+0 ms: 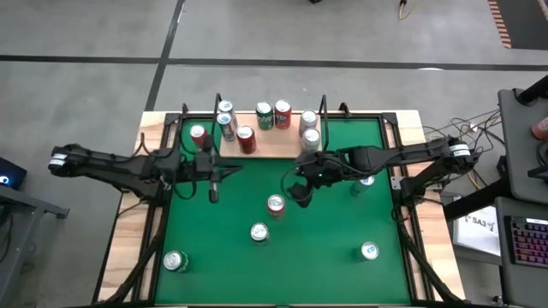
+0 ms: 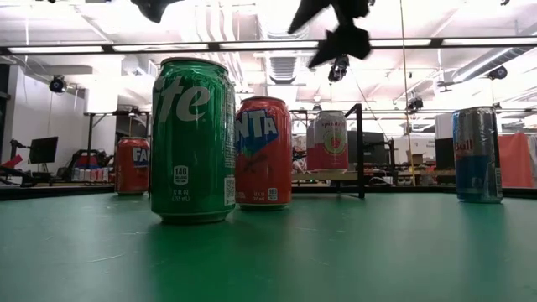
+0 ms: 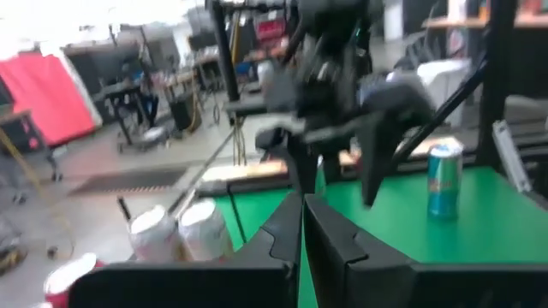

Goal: Pick and place cans onto a shelf
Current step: Put the top blue silver soda can on the shelf aligned with the other blue silver soda can

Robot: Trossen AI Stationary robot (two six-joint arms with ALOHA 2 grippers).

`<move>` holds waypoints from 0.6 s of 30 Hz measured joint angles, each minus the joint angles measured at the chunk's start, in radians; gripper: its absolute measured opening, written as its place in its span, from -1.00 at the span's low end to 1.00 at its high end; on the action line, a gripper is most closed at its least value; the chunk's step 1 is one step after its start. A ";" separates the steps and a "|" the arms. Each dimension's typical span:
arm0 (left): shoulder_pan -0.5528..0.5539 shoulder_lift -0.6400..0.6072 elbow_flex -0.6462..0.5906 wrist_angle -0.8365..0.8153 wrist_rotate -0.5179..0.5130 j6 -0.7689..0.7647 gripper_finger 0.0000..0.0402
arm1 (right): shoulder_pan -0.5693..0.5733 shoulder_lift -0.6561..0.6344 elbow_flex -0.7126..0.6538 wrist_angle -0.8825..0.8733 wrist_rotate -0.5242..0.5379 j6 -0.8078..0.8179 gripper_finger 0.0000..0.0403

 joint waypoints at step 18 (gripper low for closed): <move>0.014 -0.050 0.007 0.024 0.006 0.149 -1.00 | -0.123 -0.023 0.000 -0.668 -0.103 0.429 0.62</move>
